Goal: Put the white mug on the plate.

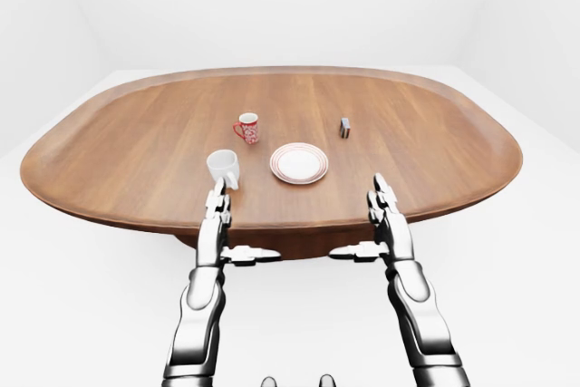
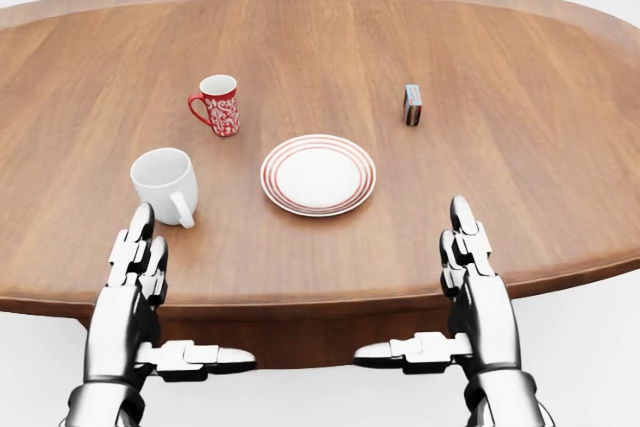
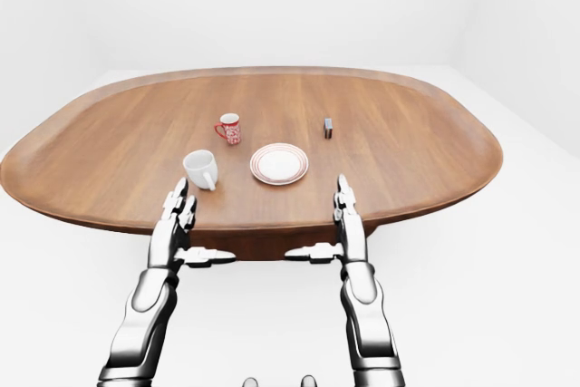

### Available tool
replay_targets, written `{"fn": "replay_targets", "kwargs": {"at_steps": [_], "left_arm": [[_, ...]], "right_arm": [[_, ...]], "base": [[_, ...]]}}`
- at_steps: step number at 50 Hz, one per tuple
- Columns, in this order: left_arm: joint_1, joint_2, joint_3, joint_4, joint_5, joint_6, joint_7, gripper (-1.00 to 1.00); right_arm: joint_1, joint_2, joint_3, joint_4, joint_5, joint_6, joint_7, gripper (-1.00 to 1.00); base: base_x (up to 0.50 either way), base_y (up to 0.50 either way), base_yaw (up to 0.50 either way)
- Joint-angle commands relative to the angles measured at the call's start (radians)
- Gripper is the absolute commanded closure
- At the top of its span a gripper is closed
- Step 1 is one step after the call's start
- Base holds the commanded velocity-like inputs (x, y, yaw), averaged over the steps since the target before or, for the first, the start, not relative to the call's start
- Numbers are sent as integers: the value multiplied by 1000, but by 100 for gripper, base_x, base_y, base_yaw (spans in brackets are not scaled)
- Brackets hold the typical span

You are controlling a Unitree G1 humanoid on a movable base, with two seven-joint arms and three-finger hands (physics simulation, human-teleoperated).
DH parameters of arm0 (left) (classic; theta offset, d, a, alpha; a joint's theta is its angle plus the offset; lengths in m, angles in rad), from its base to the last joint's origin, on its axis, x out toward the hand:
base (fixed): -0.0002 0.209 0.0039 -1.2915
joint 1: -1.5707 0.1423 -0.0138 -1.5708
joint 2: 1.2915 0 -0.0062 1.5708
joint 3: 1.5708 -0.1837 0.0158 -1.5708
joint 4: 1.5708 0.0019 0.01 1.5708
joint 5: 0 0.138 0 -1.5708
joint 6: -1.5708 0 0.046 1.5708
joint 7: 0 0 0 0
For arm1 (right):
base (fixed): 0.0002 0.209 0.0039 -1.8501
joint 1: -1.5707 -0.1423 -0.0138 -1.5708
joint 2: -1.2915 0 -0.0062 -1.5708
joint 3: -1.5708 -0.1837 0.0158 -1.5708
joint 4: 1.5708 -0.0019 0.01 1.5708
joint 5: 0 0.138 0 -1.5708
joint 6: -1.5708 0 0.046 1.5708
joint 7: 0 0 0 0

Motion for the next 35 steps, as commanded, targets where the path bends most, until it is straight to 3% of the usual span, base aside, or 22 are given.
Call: {"fn": "replay_targets", "kwargs": {"at_steps": [1, 3, 4, 7, 8, 12, 13, 14, 15, 19, 20, 21, 35], "left_arm": [[24, 15, 23, -50, 8, 10, -37, -100], [26, 15, 28, -60, 8, 14, -37, -100], [34, 18, 30, -86, 15, 21, -36, -100], [37, 27, 48, -167, 23, 75, -37, -100], [32, 32, 64, -200, 22, 86, -35, -100], [15, 60, 157, -379, -16, 86, -45, -100], [6, 71, 209, -435, -51, 86, -48, -100], [-24, 100, 338, -509, -127, 86, -25, -100], [-36, 114, 389, -541, -172, 86, -11, -100], [-50, 159, 479, -624, -251, 86, 34, -100], [-52, 163, 490, -637, -266, 86, 39, -100], [-77, 172, 565, -665, -328, 86, 90, -100], [-59, 205, 565, -674, -384, 86, 131, -100]], "right_arm": [[27, -13, -28, -64, 28, 17, 45, -100], [32, -14, -34, -78, 31, 21, 47, -100], [47, -17, -39, -115, 33, 37, 48, -100], [72, -27, -83, -222, 58, 82, 47, -100], [84, -31, -100, -285, 64, 82, 47, -100], [123, -39, -200, -571, 100, 82, 58, -100], [132, -40, -246, -675, 126, 82, 63, -100], [108, -69, -371, -867, 202, 82, 56, -100], [48, -102, -450, -932, 239, 82, 48, -100], [-57, -177, -607, -1002, 340, 82, 30, -100], [-45, -173, -624, -1012, 355, 82, 35, -100], [35, -133, -580, -1012, 295, 82, 78, -100], [52, -88, -584, -1006, 257, 82, 124, -100]], "base": [[0, 0, 0], [0, 0, 0], [0, 0, 0], [0, 0, 0], [0, 0, 0], [0, 0, 0], [0, 0, 0], [0, 0, 0], [0, 0, 0], [0, 0, 0], [0, 0, 0], [0, 32, 0], [0, 32, 0]]}}
